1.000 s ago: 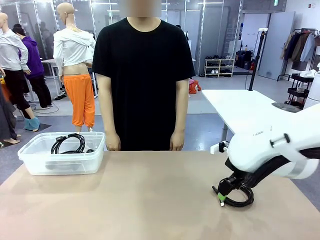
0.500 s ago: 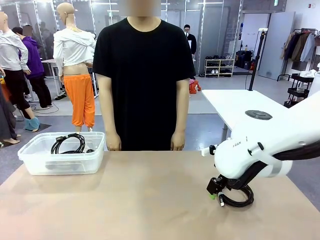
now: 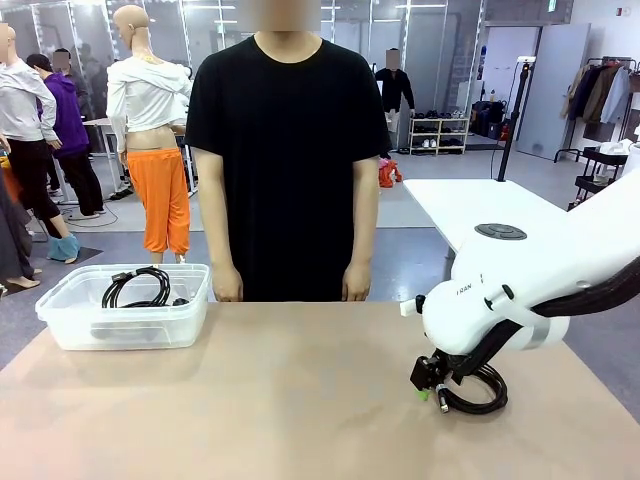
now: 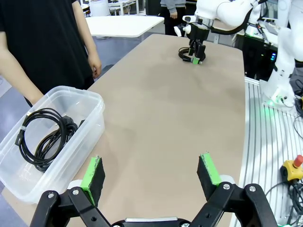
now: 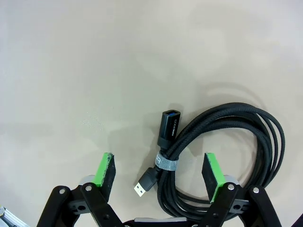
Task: Organize and store the cables.
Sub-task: Place the USB Extension Cable into the Organizing box.
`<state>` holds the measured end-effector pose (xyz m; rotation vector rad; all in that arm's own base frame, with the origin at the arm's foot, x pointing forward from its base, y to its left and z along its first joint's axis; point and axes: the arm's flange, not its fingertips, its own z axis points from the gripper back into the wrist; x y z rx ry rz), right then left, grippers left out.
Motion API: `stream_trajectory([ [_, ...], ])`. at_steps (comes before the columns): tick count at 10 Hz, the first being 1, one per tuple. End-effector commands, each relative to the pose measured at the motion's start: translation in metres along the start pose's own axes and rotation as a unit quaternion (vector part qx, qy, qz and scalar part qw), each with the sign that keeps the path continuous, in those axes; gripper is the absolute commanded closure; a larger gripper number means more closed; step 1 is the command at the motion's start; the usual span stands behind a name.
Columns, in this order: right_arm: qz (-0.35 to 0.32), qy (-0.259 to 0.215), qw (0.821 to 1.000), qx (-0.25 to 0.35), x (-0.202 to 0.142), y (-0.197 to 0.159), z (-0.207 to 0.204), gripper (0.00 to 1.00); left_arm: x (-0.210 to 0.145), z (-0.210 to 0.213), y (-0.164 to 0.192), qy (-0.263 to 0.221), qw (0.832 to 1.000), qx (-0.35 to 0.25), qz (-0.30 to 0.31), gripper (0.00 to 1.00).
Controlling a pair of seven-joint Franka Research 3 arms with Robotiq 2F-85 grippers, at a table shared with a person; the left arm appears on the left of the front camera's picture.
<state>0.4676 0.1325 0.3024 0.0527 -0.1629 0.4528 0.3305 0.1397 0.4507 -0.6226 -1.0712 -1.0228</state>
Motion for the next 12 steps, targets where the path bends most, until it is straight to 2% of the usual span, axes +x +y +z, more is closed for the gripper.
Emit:
stream_trajectory([
  [1,0.005,0.022,1.0,-0.005,0.004,0.001,-0.004,0.65,-0.002,-0.003,0.0,0.001,1.0,0.012,-0.007,0.0],
  [2,0.003,0.026,1.0,-0.008,0.004,-0.002,-0.006,0.66,-0.002,-0.003,0.0,0.001,1.0,0.012,-0.007,0.0],
  [3,0.001,0.027,1.0,-0.009,0.004,-0.001,-0.007,1.0,-0.002,-0.003,0.0,0.001,1.0,0.012,-0.007,0.0],
  [5,0.001,0.021,1.0,-0.019,0.006,0.002,-0.003,1.0,-0.002,-0.003,0.0,0.001,1.0,0.012,-0.007,0.0],
  [6,0.003,0.02,1.0,-0.022,0.007,0.003,-0.002,0.92,-0.002,-0.003,0.0,0.001,1.0,0.012,-0.007,0.0],
  [7,0.004,0.023,0.999,-0.021,0.009,0.005,-0.001,1.0,-0.002,-0.003,0.0,0.001,1.0,0.012,-0.007,0.0],
  [11,0.002,0.013,1.0,-0.014,0.012,0.005,0.011,1.0,-0.002,-0.003,0.0,0.001,1.0,0.012,-0.007,0.0],
  [12,0.023,-0.012,0.999,0.033,0.006,-0.002,0.021,0.88,-0.002,-0.003,0.0,0.001,1.0,0.012,-0.007,0.0],
])
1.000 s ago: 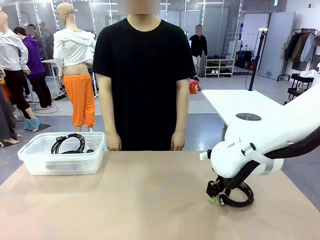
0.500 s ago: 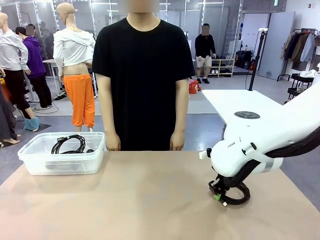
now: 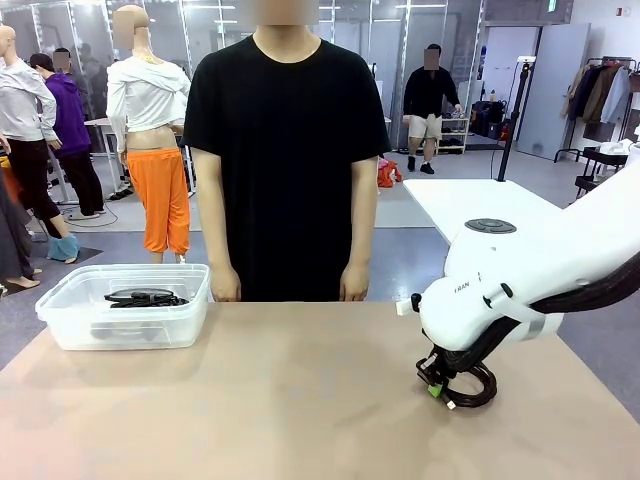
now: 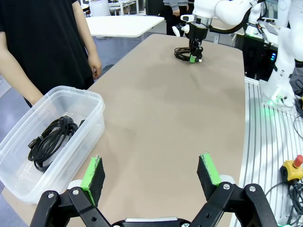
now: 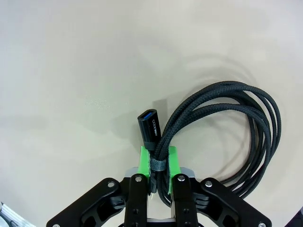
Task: Organize and store the cables.
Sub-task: Place the USB Extension Cable into the Organizing box.
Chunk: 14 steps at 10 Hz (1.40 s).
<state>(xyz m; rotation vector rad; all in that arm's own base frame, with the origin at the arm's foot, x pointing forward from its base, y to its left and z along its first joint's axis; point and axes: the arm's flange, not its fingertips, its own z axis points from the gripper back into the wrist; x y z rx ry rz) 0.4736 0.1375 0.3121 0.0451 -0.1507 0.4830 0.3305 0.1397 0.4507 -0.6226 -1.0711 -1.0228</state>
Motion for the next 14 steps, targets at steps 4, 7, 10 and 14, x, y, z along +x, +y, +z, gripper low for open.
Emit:
stream_trajectory([
  [4,0.003,0.008,1.0,-0.011,-0.001,0.0,-0.005,0.88,-0.002,-0.003,0.0,0.001,1.0,0.012,-0.007,0.0],
  [7,0.015,0.004,1.0,-0.003,-0.005,0.013,0.012,0.83,-0.002,-0.003,0.0,0.001,1.0,0.012,-0.007,0.0],
  [10,0.001,0.005,1.0,-0.011,0.008,0.081,0.063,0.83,-0.002,-0.003,0.0,0.001,1.0,0.012,-0.007,0.0],
  [14,-0.026,-0.017,0.999,-0.01,0.049,0.186,0.062,0.83,-0.002,-0.003,0.0,0.001,1.0,0.012,-0.007,0.0],
])
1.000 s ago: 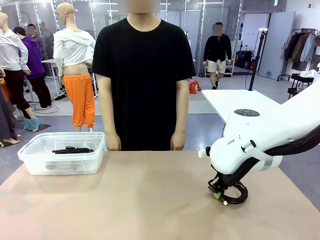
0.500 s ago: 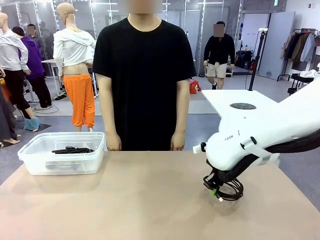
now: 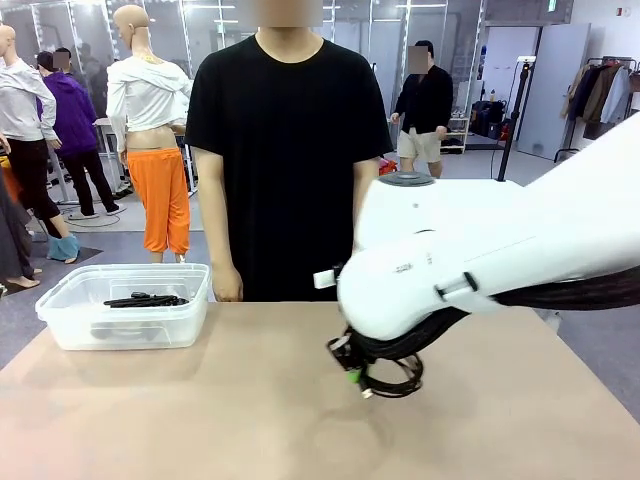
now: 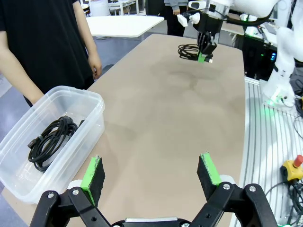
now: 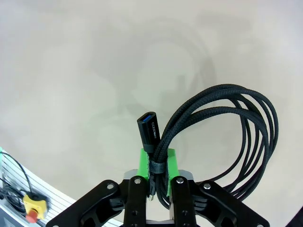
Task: Organize and store the cables.
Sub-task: Place the USB Extension Cable into the Organizing box.
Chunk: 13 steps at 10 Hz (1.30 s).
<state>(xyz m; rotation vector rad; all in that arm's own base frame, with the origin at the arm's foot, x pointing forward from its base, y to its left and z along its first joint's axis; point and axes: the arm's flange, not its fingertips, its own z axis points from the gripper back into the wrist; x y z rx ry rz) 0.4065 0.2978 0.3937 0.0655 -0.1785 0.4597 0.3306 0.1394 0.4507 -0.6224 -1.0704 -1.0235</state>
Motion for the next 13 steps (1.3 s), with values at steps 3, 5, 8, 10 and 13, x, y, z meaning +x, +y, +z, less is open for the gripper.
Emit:
stream_trajectory([
  [3,0.08,0.013,0.997,0.008,0.05,0.085,-0.057,0.83,-0.002,-0.003,0.0,0.001,1.0,0.013,-0.007,0.0],
  [5,0.1,0.023,0.994,0.029,0.053,0.111,-0.083,0.83,-0.002,-0.003,0.0,0.001,1.0,0.013,-0.007,0.0],
  [8,0.093,0.007,0.994,0.058,0.041,0.122,-0.101,0.83,-0.002,-0.003,0.0,0.001,1.0,0.013,-0.007,0.0],
  [10,0.08,0.002,0.995,0.06,0.035,0.124,-0.109,0.83,-0.002,-0.003,0.0,0.001,1.0,0.013,-0.007,0.0],
  [13,0.083,-0.03,0.993,0.075,0.025,0.122,-0.087,0.3,-0.002,-0.003,0.0,0.001,1.0,0.013,-0.007,0.0],
])
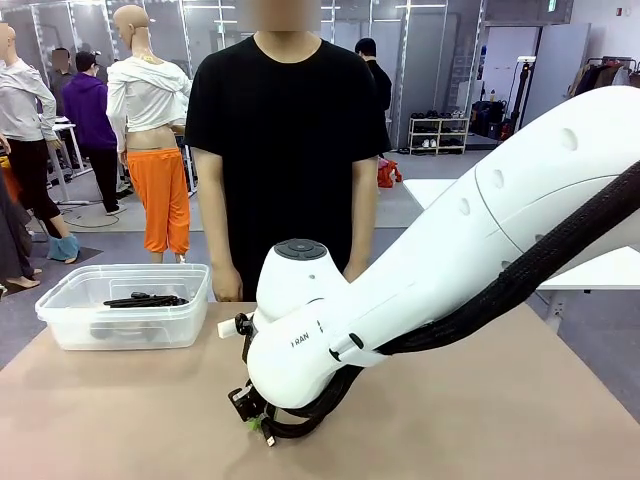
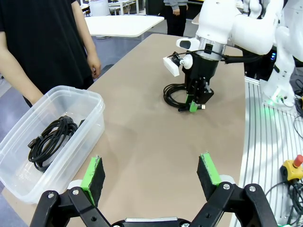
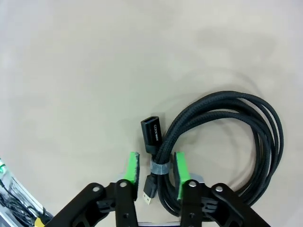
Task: Organize and store the cables.
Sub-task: Place the USB Extension Cable into the Organizing box.
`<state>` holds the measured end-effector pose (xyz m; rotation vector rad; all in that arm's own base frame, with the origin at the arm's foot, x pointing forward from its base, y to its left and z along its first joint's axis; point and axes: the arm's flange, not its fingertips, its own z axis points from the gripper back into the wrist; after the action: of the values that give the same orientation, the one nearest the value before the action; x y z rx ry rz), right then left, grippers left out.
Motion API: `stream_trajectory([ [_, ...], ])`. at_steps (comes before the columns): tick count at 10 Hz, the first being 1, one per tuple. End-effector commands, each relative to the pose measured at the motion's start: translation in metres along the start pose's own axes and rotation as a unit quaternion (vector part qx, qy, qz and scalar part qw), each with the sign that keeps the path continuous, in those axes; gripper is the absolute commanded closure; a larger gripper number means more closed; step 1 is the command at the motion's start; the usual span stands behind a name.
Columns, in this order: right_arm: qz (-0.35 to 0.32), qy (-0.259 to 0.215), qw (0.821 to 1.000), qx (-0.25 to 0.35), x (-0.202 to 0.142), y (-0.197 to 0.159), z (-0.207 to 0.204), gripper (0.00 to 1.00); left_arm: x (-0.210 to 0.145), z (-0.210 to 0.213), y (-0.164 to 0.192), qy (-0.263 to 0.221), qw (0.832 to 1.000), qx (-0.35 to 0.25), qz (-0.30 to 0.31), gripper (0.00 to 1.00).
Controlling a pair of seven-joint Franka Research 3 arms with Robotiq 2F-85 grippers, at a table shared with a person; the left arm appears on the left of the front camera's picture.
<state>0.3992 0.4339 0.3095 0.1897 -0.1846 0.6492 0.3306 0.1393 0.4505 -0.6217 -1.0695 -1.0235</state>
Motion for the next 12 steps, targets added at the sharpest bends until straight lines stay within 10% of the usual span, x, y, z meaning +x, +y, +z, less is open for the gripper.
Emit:
stream_trajectory([
  [1,-0.006,-0.013,1.0,0.009,-0.015,-0.001,0.018,0.12,-0.002,-0.002,0.001,0.0,1.0,0.012,-0.007,0.0],
  [2,0.002,-0.021,1.0,0.01,-0.02,-0.007,0.035,0.33,-0.002,-0.002,0.001,0.0,1.0,0.012,-0.007,0.0],
  [3,0.016,-0.036,0.999,0.007,-0.029,-0.018,0.056,0.0,-0.002,-0.002,0.001,0.0,1.0,0.012,-0.007,0.0],
  [8,0.136,-0.126,0.979,0.081,-0.126,-0.145,0.148,0.0,-0.002,-0.002,0.001,0.0,1.0,0.012,-0.007,0.0],
  [12,0.217,-0.249,0.929,0.168,-0.237,-0.265,0.198,0.0,-0.002,-0.002,0.001,0.0,1.0,0.012,-0.007,0.0],
])
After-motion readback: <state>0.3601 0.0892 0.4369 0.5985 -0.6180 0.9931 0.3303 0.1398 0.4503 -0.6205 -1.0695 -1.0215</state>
